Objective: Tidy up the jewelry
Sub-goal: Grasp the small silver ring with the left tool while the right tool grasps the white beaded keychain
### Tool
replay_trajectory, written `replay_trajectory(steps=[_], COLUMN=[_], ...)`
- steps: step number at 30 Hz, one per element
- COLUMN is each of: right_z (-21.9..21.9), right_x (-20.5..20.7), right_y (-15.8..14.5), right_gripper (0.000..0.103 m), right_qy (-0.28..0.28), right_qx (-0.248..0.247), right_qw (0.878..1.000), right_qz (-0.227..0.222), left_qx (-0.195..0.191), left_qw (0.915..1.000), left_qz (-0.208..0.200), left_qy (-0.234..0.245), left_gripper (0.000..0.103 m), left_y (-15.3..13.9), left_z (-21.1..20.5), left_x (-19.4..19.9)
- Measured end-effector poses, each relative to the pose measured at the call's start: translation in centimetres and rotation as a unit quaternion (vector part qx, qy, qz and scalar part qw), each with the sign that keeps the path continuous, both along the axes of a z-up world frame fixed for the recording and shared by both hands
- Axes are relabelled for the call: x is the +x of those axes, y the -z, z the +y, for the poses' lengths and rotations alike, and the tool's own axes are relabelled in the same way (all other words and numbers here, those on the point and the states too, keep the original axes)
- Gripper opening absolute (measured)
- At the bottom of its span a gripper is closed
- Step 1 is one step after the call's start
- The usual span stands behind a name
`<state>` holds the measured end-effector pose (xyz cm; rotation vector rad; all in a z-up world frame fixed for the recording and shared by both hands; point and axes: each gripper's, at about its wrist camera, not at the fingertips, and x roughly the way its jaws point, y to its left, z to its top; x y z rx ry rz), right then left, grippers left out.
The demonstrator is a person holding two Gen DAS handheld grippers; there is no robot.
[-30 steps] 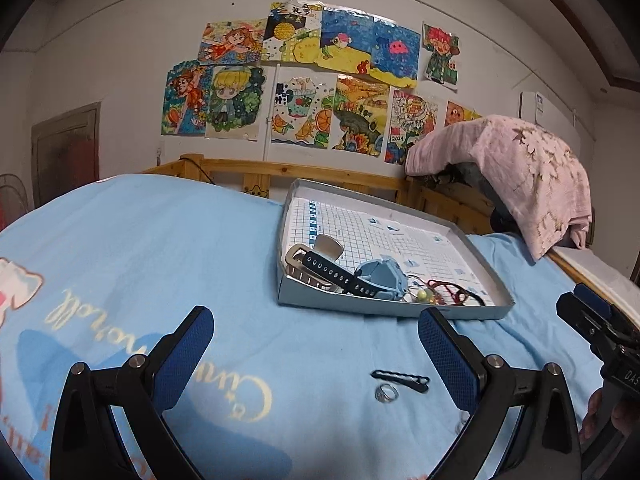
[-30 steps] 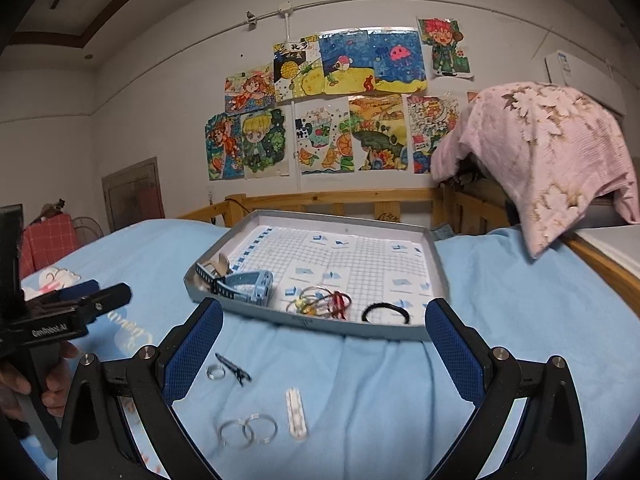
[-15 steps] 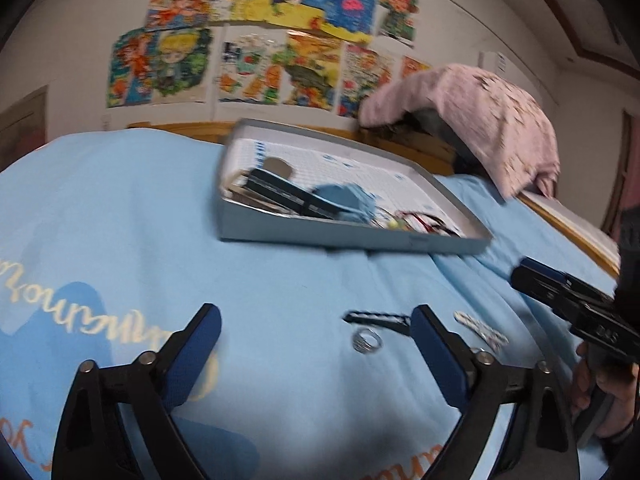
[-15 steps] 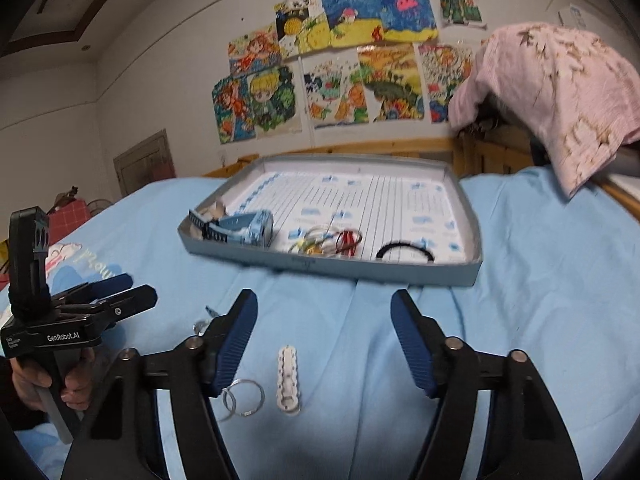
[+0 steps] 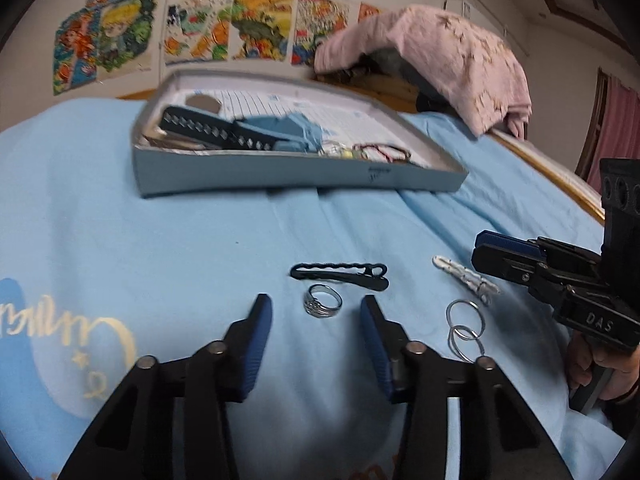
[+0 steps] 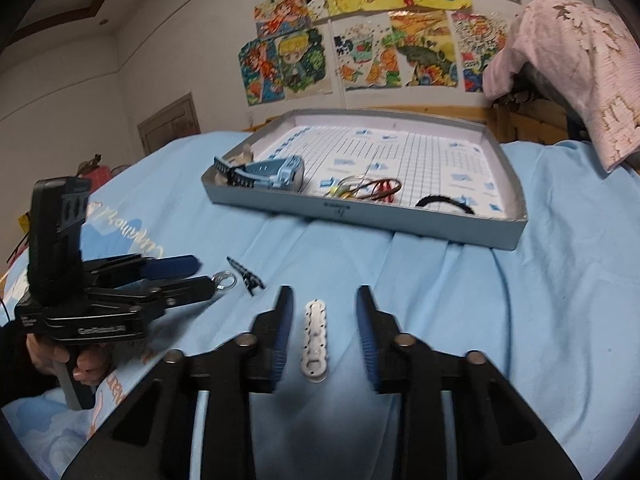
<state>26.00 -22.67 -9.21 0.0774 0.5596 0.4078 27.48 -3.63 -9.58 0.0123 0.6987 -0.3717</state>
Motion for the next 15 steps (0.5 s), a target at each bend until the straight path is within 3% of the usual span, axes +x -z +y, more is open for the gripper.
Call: replay_trajectory(steps=[6,12,15], right_z=[0.5,0.5,0.6], right_x=[0.1,0.4,0.5], right_y=[0.6,1.3,1.4], right_gripper=[0.022,0.022,0.022], right_qy=[-0.009,-0.011,-0.015], right_qx=[-0.008,-0.008,-0.009], right_qw=[1.000,0.999,0.999], right_qz=[0.019,0.043,0.051], left_qx=[0.008,0.015,0.014], left_qw=[0.9999,0.9997,0.9997], left_qz=[0.014,0.019,0.019], left_qy=[0.002,0.002,0.003], left_gripper=[0.039,0.021,0.020], left_y=[0.4,0.7,0.7], left_z=[-0.5,-0.7,-0.6], left_x=[0.7,0.8,0.7])
